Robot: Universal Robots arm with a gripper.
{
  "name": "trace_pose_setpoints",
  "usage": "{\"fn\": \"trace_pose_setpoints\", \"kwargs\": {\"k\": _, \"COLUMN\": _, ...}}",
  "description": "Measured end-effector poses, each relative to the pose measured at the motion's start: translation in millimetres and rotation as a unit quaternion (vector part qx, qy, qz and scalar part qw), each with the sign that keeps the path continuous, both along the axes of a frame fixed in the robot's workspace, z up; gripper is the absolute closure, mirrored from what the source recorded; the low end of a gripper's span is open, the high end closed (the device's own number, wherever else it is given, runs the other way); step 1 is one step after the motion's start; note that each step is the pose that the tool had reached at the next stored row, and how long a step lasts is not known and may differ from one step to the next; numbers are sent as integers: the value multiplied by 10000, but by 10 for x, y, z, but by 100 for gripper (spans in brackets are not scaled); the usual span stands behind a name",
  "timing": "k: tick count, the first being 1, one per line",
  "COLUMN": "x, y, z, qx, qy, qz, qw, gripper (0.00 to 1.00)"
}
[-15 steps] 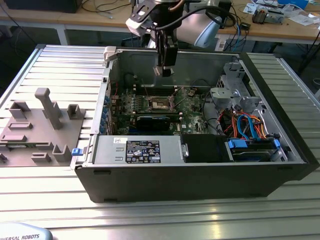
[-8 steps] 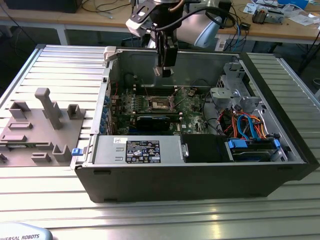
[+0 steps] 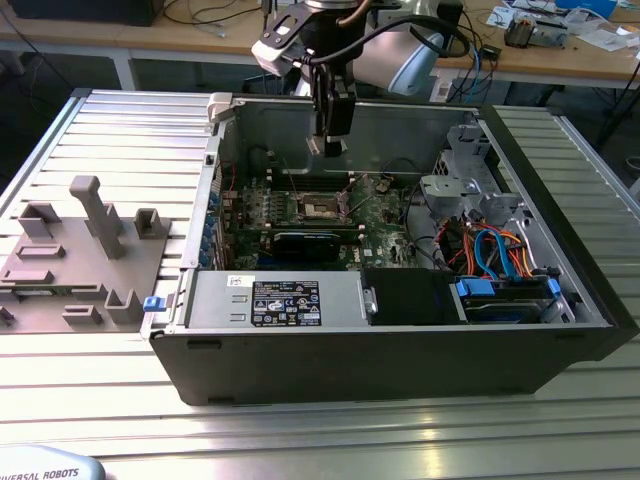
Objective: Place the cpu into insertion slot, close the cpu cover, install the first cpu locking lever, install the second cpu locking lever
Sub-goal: 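Place the cpu into insertion slot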
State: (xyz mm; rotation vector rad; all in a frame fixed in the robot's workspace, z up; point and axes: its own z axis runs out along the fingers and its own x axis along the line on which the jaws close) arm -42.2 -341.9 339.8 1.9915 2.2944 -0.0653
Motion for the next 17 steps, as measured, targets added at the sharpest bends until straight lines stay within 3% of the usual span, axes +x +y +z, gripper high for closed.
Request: {"fn": "trace_pose_setpoints", "kwargs": {"k": 17, "x": 0, "y": 0, "z": -2, "qx": -57, "qy": 0, "qz": 0, "qw": 10000, "gripper": 46}}
